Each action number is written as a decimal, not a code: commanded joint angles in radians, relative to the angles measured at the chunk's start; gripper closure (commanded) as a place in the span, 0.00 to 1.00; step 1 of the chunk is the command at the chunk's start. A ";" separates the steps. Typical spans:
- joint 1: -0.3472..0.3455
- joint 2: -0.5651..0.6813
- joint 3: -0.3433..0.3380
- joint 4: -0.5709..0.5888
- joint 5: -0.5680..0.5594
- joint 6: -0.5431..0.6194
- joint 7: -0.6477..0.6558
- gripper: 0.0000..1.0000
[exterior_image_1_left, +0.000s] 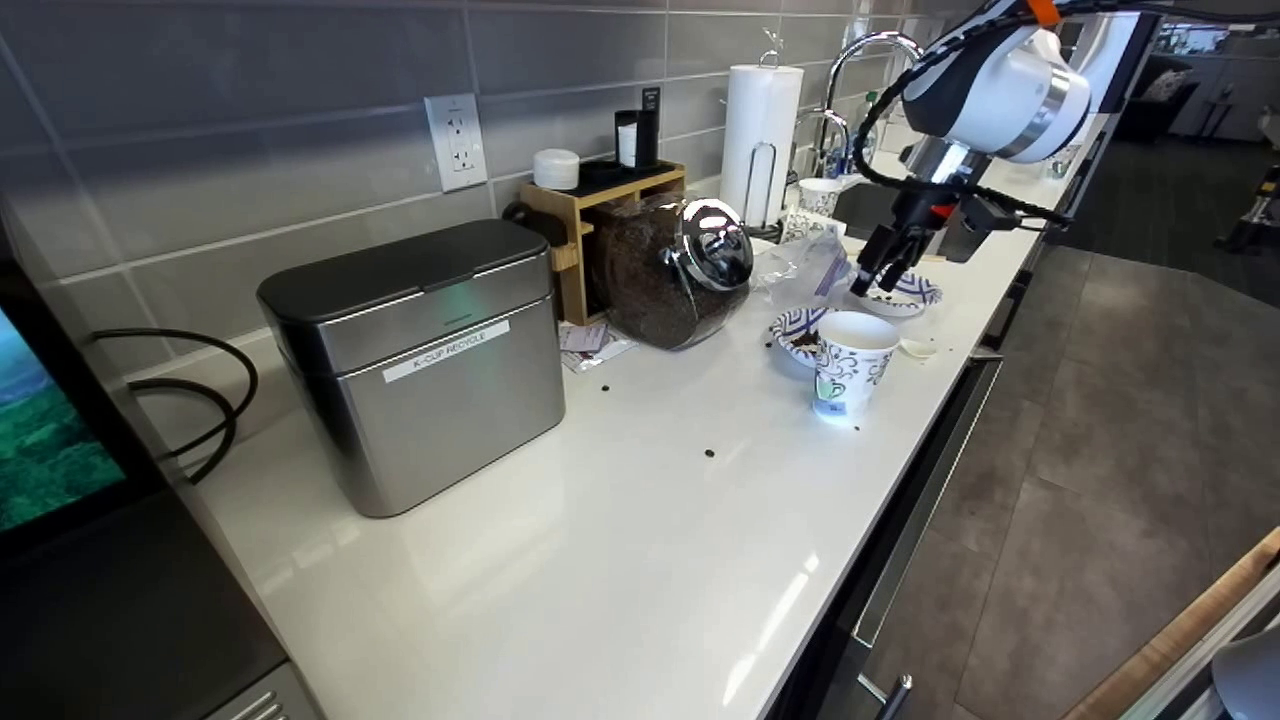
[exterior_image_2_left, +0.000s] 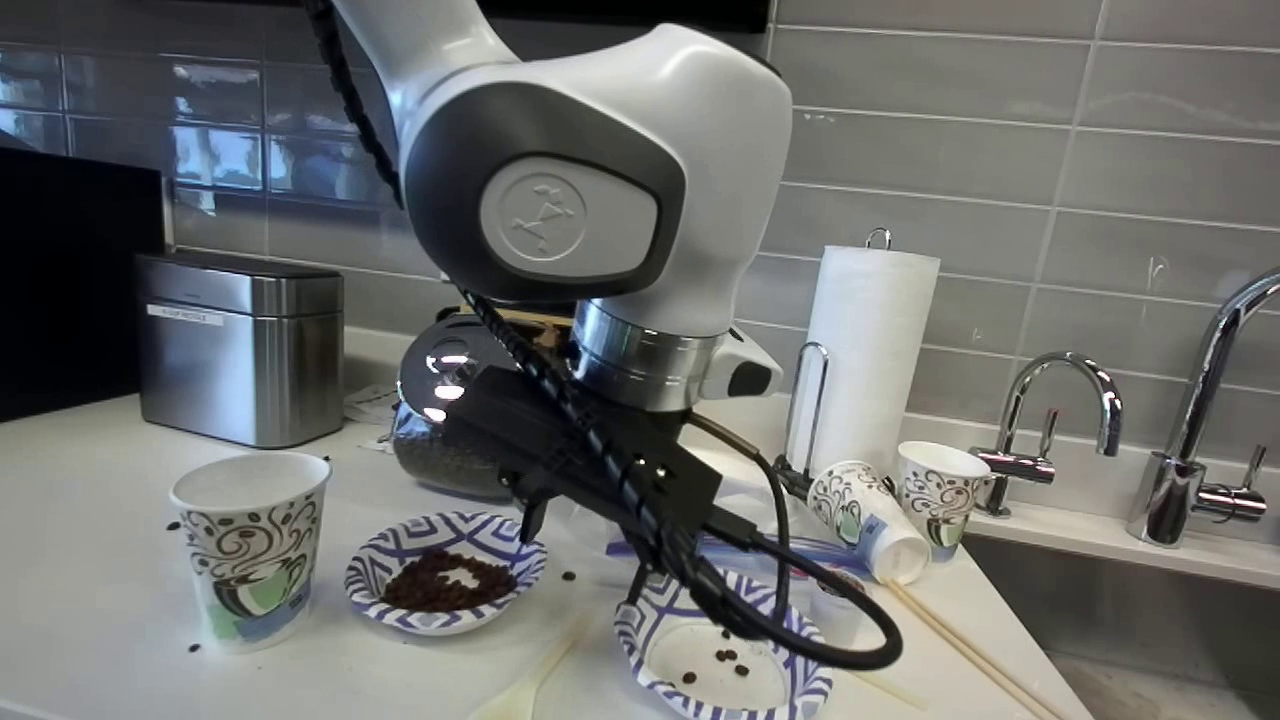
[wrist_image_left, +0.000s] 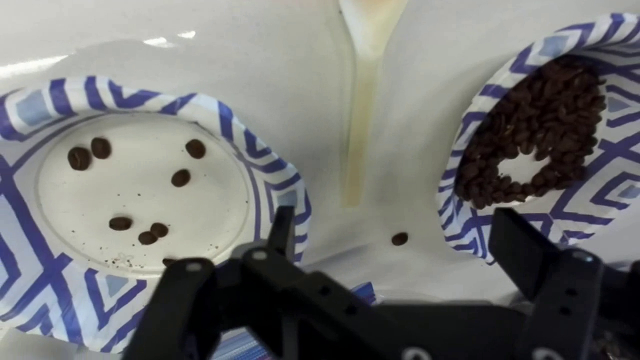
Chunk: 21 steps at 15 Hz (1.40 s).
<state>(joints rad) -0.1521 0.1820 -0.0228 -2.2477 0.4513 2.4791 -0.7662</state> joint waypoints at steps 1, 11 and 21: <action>-0.009 -0.049 0.004 0.005 0.001 -0.113 0.042 0.00; 0.034 -0.146 -0.016 0.122 0.020 -0.732 0.099 0.00; 0.160 -0.144 0.064 0.131 0.010 -0.755 0.369 0.00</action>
<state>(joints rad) -0.0243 0.0340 0.0244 -2.1159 0.4742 1.7067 -0.4893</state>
